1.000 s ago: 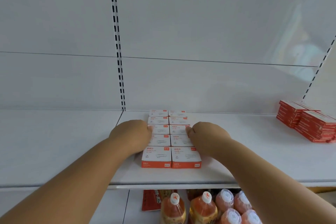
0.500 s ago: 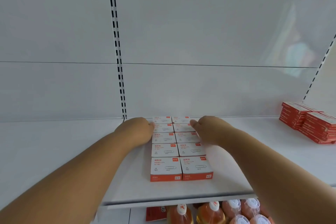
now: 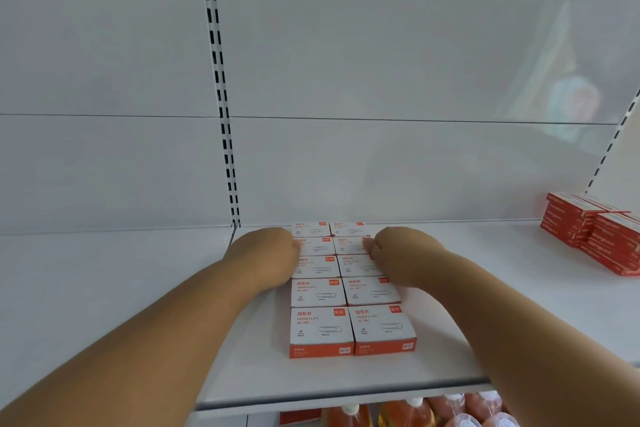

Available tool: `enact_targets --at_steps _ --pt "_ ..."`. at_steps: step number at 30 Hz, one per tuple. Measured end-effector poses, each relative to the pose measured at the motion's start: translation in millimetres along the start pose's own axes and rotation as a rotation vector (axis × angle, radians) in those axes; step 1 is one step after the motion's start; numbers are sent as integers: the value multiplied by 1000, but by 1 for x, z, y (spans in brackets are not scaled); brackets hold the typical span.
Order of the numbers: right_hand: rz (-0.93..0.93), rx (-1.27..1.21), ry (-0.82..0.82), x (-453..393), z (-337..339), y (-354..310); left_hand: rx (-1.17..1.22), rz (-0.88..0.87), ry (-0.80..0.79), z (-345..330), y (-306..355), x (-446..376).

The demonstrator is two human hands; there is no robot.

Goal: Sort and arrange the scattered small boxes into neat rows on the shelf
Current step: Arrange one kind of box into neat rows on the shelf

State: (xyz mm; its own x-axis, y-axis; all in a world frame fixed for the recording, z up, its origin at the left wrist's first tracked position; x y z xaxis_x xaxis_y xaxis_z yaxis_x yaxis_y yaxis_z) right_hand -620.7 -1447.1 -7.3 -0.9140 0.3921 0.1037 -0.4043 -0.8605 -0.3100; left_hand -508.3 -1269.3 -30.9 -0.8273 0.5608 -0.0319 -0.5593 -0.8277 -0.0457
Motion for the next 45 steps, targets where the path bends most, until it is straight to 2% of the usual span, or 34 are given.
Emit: enact_targets --at_steps 4,8,12,23,32,41,45 --pt "-38 -91 -1 -11 9 8 51 -1 -61 8 -5 -9" --pt "-50 -148 20 -32 13 9 -14 53 -25 15 -7 -25" --pt "-69 -104 -3 -45 6 6 -28 53 -40 6 3 -36" --pt "69 158 -50 -35 7 -3 -44 69 34 -3 4 -34" --pt "98 171 -47 -37 5 -4 -34 98 35 -3 3 -35" --pt "43 72 -20 -39 4 -3 -30 100 62 -2 3 -32" --pt "-41 -157 23 -45 1 8 -29 100 99 1 -1 -31"
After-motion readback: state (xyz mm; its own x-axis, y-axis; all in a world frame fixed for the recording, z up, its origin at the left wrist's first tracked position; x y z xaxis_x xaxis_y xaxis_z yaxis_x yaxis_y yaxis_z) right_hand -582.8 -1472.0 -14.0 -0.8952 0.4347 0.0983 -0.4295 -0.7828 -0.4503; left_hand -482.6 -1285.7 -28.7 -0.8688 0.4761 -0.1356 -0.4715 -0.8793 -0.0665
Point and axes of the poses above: each hand's wrist, its own x-axis away from the middle knuckle, its own z-axis out of the back of the hand, y = z × x, the point moved 1 cm from there along -x, towards the middle knuckle, and after that the axes turned 14 degrees about -x, right-handed, at the moved point
